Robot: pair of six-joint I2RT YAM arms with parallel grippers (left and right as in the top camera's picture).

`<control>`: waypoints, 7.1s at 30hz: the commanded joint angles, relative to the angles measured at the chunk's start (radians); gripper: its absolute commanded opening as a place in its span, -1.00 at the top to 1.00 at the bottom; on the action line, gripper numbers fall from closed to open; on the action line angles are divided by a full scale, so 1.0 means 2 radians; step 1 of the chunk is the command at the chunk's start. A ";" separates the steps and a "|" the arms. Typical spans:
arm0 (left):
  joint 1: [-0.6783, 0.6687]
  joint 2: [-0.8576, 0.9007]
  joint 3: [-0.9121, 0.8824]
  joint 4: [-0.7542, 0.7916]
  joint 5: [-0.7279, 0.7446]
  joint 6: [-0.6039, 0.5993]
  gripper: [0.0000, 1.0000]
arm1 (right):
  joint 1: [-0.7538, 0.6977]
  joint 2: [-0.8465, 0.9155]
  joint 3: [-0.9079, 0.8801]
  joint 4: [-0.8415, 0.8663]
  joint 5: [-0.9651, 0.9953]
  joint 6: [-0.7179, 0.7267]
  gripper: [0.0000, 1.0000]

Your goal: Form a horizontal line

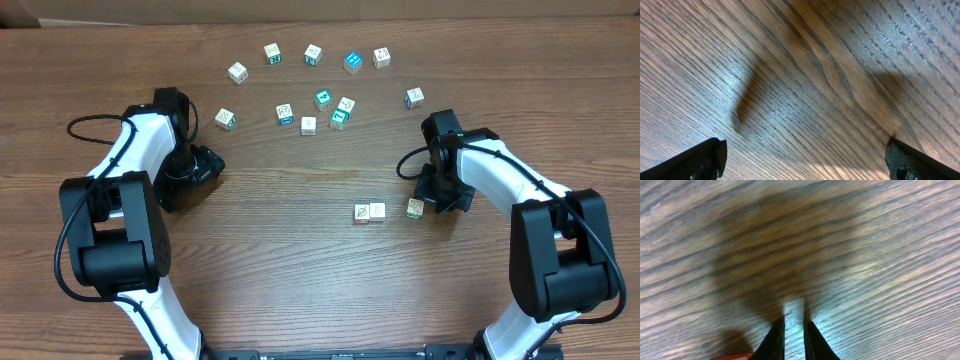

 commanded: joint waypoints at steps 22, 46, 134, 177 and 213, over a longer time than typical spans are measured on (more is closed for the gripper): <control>-0.002 -0.003 -0.003 0.000 -0.010 0.006 -0.99 | -0.001 -0.004 -0.012 -0.006 -0.043 0.006 0.76; -0.002 -0.003 -0.003 0.000 -0.010 0.006 -0.99 | 0.001 -0.004 -0.012 -0.004 -0.044 0.006 0.75; -0.002 -0.003 -0.003 0.000 -0.010 0.006 -0.99 | 0.001 -0.004 -0.012 -0.009 -0.062 0.005 0.69; -0.002 -0.003 -0.003 0.000 -0.010 0.006 -0.99 | 0.001 -0.004 -0.012 0.000 -0.077 0.006 0.69; -0.002 -0.003 -0.003 0.000 -0.010 0.006 -0.99 | 0.001 -0.004 -0.012 0.002 -0.083 0.006 0.68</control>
